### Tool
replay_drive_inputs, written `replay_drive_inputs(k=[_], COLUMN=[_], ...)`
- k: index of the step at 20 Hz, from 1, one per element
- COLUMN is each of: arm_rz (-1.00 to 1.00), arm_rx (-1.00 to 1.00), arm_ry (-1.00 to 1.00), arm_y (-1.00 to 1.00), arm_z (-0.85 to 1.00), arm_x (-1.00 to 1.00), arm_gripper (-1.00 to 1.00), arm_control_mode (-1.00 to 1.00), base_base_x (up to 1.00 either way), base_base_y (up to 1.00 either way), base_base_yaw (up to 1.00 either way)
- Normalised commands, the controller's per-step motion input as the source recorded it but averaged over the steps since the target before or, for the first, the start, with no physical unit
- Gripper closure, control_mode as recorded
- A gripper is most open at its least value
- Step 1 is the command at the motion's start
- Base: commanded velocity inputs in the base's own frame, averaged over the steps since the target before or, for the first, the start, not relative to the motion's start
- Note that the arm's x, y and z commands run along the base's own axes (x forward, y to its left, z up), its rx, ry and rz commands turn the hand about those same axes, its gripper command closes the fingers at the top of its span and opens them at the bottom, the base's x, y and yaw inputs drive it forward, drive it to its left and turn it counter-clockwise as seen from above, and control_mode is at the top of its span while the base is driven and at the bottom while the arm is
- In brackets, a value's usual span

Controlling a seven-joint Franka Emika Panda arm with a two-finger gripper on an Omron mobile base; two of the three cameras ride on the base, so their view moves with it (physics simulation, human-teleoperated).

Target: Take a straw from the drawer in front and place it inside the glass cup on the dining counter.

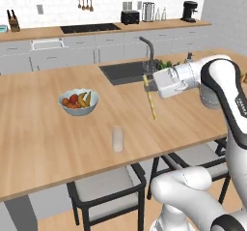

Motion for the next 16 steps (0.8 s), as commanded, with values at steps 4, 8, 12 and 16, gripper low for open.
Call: replay_drive_inputs(k=[4,8,12,16], arm_rz=[0.06,0.02,0.00,0.01], arm_rx=[0.24,0.12,0.00,0.00], arm_ry=[-0.13,-0.03,0.00,0.00], arm_y=[0.00,0.00,0.00,0.00], arm_z=[-0.31,-0.11,-0.05,-0.21], arm_x=[-0.02,0.27,0.36,0.25], arm_gripper=[1.00,1.00,1.00,1.00], arm_control_mode=[-1.00,-1.00,-1.00,-1.00], base_base_x=[0.00,0.00,0.00,0.00], base_base_y=[0.00,0.00,0.00,0.00], base_base_yaw=[0.00,0.00,0.00,0.00])
